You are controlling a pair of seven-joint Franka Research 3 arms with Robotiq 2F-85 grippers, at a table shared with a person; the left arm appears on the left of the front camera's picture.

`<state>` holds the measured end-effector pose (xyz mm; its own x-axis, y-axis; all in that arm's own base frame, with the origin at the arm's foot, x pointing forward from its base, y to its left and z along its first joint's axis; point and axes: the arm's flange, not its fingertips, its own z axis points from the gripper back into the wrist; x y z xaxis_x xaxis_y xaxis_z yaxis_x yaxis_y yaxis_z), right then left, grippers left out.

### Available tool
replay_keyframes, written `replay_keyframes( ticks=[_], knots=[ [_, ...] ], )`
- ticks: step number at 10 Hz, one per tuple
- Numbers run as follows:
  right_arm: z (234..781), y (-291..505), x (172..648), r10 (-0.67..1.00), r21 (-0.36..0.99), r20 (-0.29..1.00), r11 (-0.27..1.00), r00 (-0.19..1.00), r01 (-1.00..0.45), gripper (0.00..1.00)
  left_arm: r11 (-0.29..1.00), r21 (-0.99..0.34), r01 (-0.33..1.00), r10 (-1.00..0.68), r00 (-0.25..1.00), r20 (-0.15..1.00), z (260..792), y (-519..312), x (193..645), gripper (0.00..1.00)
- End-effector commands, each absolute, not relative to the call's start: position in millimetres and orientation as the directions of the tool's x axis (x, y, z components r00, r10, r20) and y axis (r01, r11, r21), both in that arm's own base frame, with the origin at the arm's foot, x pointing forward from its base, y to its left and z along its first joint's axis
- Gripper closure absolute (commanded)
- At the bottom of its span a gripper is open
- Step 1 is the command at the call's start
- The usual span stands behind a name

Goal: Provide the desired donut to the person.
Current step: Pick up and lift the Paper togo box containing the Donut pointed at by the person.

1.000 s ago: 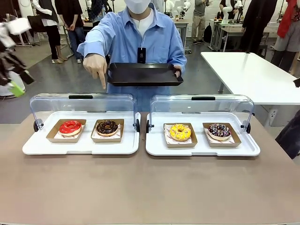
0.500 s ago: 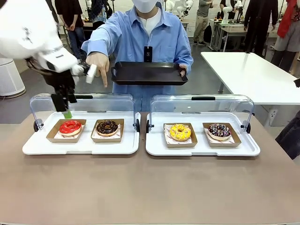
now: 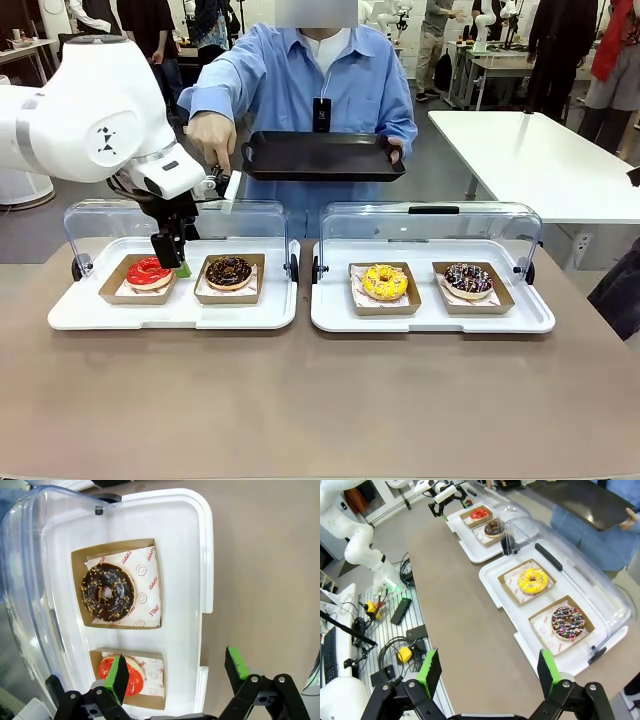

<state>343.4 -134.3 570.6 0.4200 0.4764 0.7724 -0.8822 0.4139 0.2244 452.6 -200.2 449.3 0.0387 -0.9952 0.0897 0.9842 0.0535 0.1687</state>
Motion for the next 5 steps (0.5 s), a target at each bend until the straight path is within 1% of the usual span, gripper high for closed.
replay_keyframes(
  ticks=[1,2,5],
  knots=[
    [571,-133,343,0.475,0.224,0.775,0.409,0.416,-0.885,0.0,0.063,0.134,0.989,-0.986,0.042,0.159,463,-181,441,0.0],
    [571,-133,343,0.475,0.224,0.775,0.409,0.416,-0.885,0.0,0.054,0.169,0.984,-0.995,0.039,0.09,449,-200,453,0.0],
    [571,-133,343,0.475,0.224,0.775,0.409,0.416,-0.885,0.0,0.054,0.169,0.984,-0.995,0.039,0.09,449,-200,453,0.0]
  ],
)
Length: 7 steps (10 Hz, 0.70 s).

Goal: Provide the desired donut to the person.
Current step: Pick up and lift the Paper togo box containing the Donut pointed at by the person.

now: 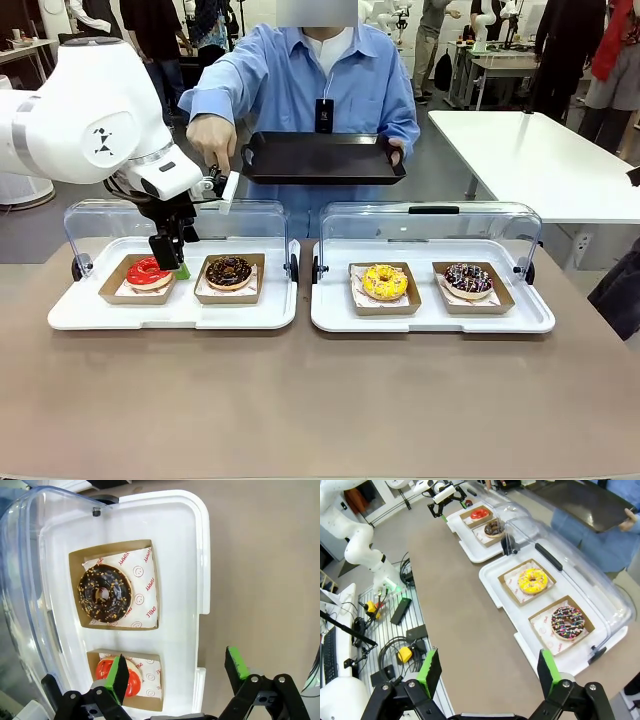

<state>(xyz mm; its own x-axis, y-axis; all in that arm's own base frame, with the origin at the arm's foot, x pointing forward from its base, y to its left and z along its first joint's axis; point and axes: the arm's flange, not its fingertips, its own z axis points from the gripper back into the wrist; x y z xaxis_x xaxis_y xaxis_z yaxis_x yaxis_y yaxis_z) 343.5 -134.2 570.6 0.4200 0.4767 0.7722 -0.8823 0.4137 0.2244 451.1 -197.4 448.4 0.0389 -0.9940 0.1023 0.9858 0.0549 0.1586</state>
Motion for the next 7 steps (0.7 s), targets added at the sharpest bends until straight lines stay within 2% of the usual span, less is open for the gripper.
replay_keyframes(
  ticks=[1,3,6,7],
  knots=[
    [571,-133,343,0.475,0.224,0.775,0.409,0.416,-0.885,0.0,0.054,0.169,0.984,-0.995,0.039,0.09,449,-200,453,0.0],
    [571,-133,343,0.475,0.224,0.775,0.409,0.416,-0.885,0.0,0.055,0.158,0.986,-0.994,0.039,0.102,448,-198,451,0.0],
    [571,-133,343,0.475,0.224,0.775,0.409,0.416,-0.885,0.0,-0.028,0.128,0.991,-0.999,-0.03,0.013,423,-203,455,0.0],
    [571,-133,343,0.475,0.224,0.775,0.409,0.416,-0.885,0.0,-0.02,0.115,0.993,-1.0,-0.018,-0.021,413,-204,460,0.0]
  ],
)
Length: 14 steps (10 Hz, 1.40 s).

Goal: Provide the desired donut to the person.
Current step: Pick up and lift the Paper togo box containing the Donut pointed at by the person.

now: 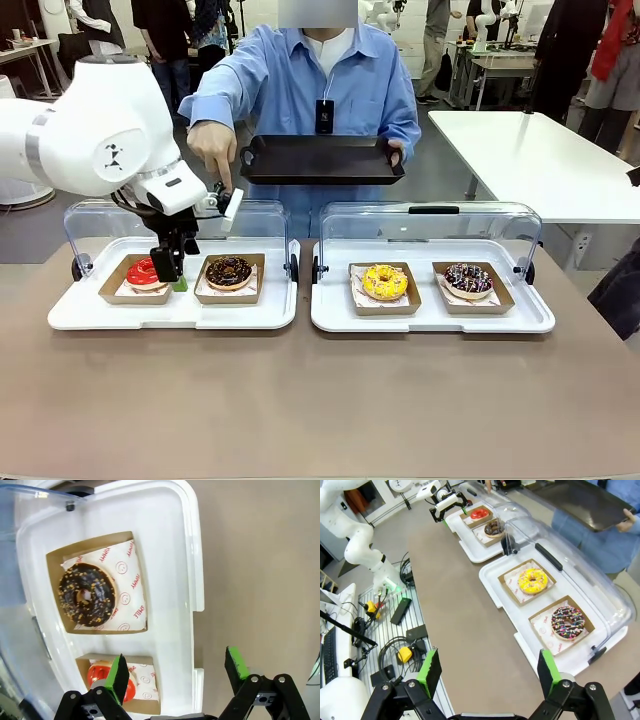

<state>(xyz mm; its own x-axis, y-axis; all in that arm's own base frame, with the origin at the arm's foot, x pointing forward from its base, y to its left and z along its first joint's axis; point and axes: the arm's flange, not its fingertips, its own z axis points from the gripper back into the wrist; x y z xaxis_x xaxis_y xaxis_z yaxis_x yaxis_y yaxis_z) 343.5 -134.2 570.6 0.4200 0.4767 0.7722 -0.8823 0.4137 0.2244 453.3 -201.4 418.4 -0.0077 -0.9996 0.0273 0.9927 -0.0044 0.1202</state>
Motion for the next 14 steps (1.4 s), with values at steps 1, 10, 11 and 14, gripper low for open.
replay_keyframes(
  ticks=[1,10,11,14],
  knots=[
    [571,-133,343,0.475,0.224,0.775,0.409,0.416,-0.885,0.0,-0.027,0.089,0.996,-1.0,-0.026,-0.016,403,-204,464,0.0],
    [571,-133,343,0.475,0.224,0.775,0.409,0.416,-0.885,0.0,0.016,0.028,0.999,-0.999,0.014,0.039,348,-207,504,0.0],
    [571,-133,343,0.475,0.224,0.775,0.409,0.416,-0.885,0.0,0.014,0.036,0.999,-0.999,0.012,0.036,345,-206,507,0.0],
    [571,-133,343,0.475,0.224,0.775,0.409,0.416,-0.885,0.0,0.017,0.04,0.999,-0.999,0.015,0.042,339,-204,512,0.0]
  ],
)
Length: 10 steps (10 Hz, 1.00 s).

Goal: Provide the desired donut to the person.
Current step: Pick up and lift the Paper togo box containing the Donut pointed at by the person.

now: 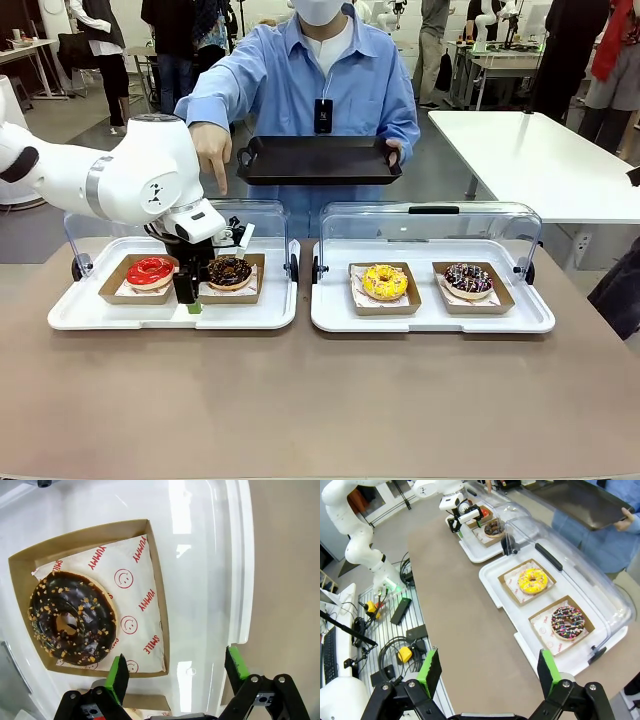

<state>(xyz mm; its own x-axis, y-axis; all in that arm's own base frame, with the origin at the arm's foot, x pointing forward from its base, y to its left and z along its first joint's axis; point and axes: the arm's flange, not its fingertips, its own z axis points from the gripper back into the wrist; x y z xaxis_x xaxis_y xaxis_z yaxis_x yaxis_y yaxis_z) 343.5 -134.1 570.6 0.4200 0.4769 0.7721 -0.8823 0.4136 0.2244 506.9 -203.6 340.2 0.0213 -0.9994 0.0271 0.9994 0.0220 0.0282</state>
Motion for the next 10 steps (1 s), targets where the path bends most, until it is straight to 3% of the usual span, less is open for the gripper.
replay_keyframes(
  ticks=[1,7,8,9,10],
  knots=[
    [571,-133,343,0.475,0.224,0.775,0.409,0.416,-0.885,0.0,0.016,0.041,0.999,-0.999,0.014,0.043,339,-205,513,0.0],
    [571,-133,343,0.475,0.224,0.775,0.409,0.416,-0.885,0.0,0.017,0.019,1.0,-0.999,0.016,0.047,323,-203,516,0.0],
    [571,-133,343,0.475,0.224,0.775,0.409,0.416,-0.885,0.0,0.01,0.037,0.999,-0.998,0.008,0.055,323,-203,516,0.38],
    [571,-133,343,0.475,0.224,0.775,0.409,0.416,-0.885,0.0,0.01,0.04,0.999,-0.998,0.008,0.057,324,-202,516,0.56],
    [571,-133,343,0.475,0.224,0.775,0.409,0.416,-0.885,0.0,0.01,0.043,0.999,-0.998,0.008,0.06,325,-202,516,0.94]
  ],
)
